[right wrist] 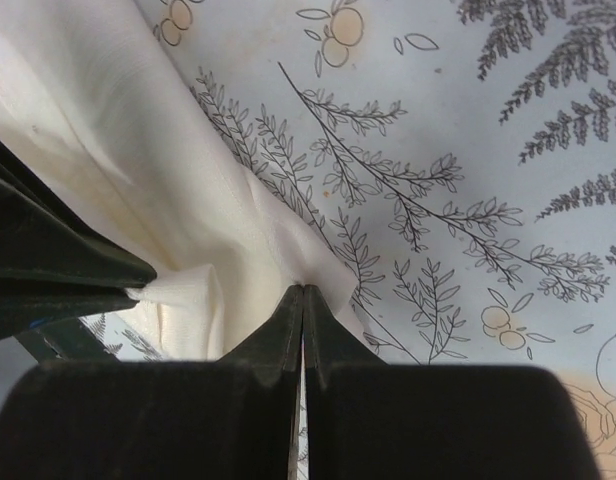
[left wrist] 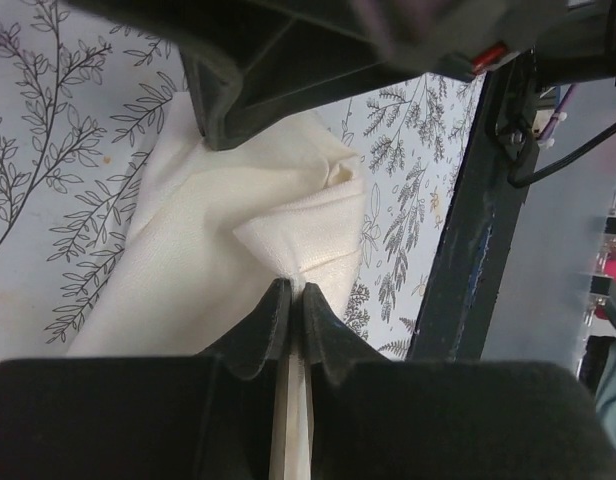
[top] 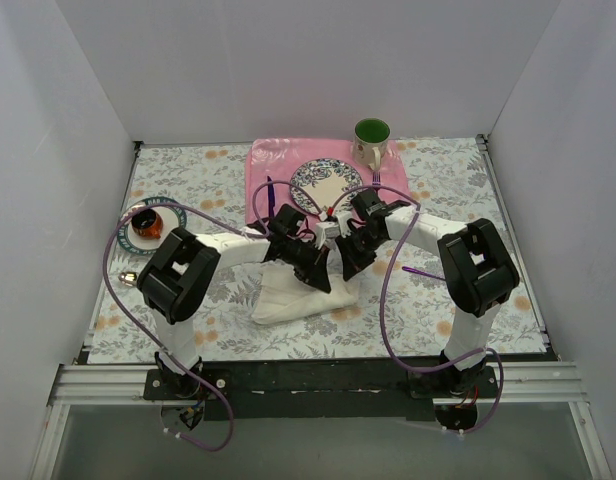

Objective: Fold the napkin into a case and place the utensils inside
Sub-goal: Stuff the top corner of the smaller-rectangle-folded napkin at the center of the board.

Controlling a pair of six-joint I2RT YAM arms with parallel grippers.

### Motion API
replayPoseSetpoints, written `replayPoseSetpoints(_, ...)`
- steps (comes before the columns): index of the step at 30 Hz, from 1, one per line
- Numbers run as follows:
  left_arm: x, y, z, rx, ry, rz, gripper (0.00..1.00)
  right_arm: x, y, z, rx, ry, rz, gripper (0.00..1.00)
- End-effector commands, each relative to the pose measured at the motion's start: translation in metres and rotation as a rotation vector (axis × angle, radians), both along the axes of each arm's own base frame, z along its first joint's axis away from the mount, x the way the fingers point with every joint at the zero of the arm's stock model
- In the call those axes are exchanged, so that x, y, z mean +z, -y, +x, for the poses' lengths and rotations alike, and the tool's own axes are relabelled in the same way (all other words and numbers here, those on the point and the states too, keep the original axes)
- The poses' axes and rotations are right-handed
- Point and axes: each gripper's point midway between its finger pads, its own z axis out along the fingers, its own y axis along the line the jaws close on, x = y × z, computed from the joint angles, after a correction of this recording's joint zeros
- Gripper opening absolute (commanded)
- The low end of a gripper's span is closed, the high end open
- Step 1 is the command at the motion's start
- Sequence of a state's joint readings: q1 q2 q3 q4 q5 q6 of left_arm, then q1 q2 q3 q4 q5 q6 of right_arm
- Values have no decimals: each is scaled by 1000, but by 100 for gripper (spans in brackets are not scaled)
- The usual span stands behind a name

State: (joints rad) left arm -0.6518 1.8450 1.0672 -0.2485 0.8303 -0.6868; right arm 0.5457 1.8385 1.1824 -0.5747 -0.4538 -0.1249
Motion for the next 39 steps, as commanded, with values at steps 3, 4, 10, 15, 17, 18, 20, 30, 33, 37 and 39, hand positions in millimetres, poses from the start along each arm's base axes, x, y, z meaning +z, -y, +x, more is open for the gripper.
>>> replayPoseSetpoints(3, 5, -6, 10, 87, -111, -9, 0, 18, -7, -5, 39, 50, 56, 1)
replayPoseSetpoints(4, 8, -6, 12, 90, -97, -22, 0, 17, -7, -5, 31, 43, 54, 1)
replayPoseSetpoints(10, 20, -12, 11, 167, -48, -47, 0, 16, -6, -4, 5, 39, 66, 1)
replayPoseSetpoints(15, 9, -10, 6, 187, -145, -24, 0, 20, -10, -2, -10, 46, 89, 1)
replayPoseSetpoints(17, 7, -9, 6, 197, -165, -19, 0, 20, -9, -2, -7, 50, 88, 1)
replayPoseSetpoints(18, 7, -9, 7, 204, -167, -18, 0, 22, -9, -2, -4, 55, 90, 1)
replayPoseSetpoints(20, 6, -8, 6, 202, -185, -17, 0, 22, -8, -3, -5, 55, 94, 1)
replayPoseSetpoints(30, 17, -19, -8, 132, -73, -45, 28, 15, -4, -4, -3, 40, 70, 1)
replayPoseSetpoints(33, 20, -27, -14, 113, -32, -31, 44, 13, -4, -5, -4, 34, 72, 1)
replayPoseSetpoints(37, 23, -35, -22, 75, 33, -34, 52, 13, -4, -3, -4, 35, 74, 1)
replayPoseSetpoints(39, 25, -36, -27, 56, 74, -35, 51, 12, -5, -3, -5, 31, 73, 1)
